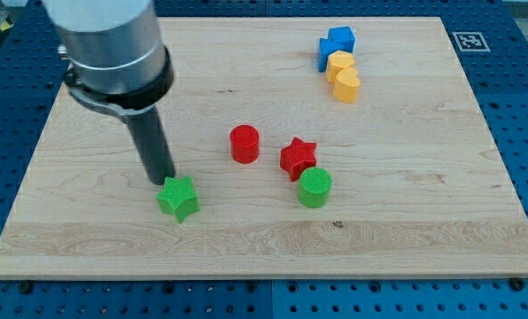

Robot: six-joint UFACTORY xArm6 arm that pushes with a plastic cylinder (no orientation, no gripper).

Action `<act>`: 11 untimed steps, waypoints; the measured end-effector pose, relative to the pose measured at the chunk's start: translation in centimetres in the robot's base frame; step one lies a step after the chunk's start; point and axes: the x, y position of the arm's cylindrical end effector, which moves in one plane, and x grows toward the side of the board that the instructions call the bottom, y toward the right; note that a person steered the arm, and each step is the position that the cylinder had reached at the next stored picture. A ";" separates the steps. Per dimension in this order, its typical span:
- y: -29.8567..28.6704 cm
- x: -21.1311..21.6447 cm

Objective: Move the green star slightly right

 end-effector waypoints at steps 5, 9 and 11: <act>-4.1 3.0; 0.8 2.9; 0.9 2.9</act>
